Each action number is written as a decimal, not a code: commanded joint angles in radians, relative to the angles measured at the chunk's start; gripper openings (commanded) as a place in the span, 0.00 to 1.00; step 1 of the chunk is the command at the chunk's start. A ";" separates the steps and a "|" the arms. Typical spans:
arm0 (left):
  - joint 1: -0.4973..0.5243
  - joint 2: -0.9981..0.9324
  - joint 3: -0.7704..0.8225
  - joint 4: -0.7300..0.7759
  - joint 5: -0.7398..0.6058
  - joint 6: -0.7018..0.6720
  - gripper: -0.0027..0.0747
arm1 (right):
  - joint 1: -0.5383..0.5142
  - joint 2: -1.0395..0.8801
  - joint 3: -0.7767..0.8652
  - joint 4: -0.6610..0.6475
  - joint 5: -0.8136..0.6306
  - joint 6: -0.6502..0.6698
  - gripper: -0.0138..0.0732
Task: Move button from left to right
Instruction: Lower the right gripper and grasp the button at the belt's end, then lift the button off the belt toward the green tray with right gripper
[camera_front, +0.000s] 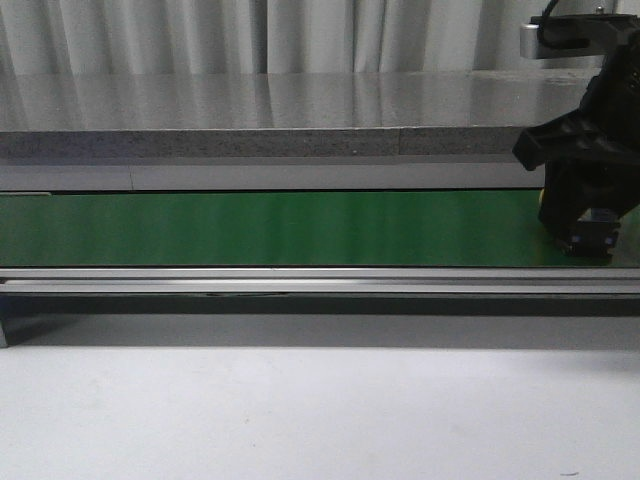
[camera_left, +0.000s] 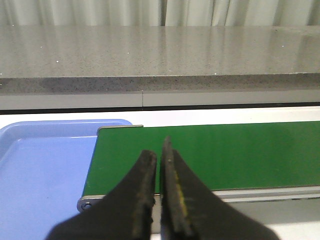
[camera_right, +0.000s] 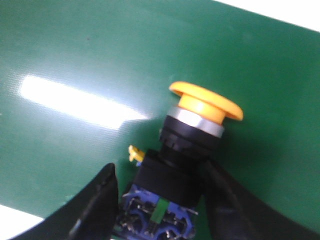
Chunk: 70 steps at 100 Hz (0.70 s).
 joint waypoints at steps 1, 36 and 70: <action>-0.007 0.005 -0.030 -0.013 -0.082 -0.004 0.04 | -0.002 -0.039 -0.045 -0.003 0.015 -0.008 0.37; -0.007 0.005 -0.030 -0.013 -0.082 -0.004 0.04 | -0.126 -0.080 -0.258 -0.033 0.201 -0.055 0.37; -0.007 0.005 -0.030 -0.013 -0.082 -0.004 0.04 | -0.415 -0.073 -0.333 -0.044 0.250 -0.160 0.37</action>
